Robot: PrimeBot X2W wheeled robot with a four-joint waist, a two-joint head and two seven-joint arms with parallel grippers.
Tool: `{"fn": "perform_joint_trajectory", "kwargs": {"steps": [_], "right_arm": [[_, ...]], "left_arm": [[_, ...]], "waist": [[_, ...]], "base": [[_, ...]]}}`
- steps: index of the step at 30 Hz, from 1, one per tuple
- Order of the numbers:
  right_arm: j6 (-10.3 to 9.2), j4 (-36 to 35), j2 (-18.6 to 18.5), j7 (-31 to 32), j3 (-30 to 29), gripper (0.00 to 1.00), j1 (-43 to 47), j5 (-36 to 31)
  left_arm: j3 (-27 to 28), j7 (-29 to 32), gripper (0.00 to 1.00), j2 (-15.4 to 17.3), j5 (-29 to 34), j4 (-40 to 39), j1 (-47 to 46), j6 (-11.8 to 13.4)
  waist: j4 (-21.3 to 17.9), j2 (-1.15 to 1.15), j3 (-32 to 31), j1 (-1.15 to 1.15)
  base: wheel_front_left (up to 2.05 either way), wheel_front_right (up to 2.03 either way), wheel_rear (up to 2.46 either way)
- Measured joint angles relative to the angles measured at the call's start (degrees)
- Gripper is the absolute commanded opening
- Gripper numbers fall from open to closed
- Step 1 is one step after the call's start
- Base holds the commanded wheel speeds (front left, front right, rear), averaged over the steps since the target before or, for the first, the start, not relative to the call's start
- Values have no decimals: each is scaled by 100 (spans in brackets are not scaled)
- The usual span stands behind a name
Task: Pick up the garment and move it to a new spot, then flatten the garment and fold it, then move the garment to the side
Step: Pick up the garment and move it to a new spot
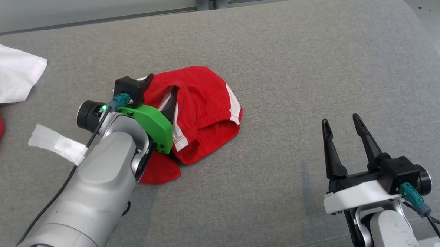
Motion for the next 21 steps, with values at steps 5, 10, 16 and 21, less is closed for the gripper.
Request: {"fn": "perform_joint_trajectory", "kwargs": {"steps": [5, 10, 16, 21], "right_arm": [[-1, 38, -1, 0, -4, 100, 102, 44], [0, 86, -1, 0, -19, 100, 128, 51], [0, 145, 0, 0, 5, 100, 219, 85], [-1, 296, -2, -1, 79, 100, 276, 472]], "left_arm": [[214, -13, 100, 3, 23, -487, 307, 2], [370, -13, 100, 57, 122, -868, 802, 53], [521, -13, 100, 69, 160, -1082, 1323, 103], [789, -13, 100, 47, 169, -1589, 1753, 181]], "waist": [[223, 0, -143, 0], [450, 0, -316, 0], [669, 0, -532, 0], [825, 0, -628, 0]], "base": [[0, 0, 0], [0, 0, 0], [0, 0, 0], [0, 0, 0]]}}
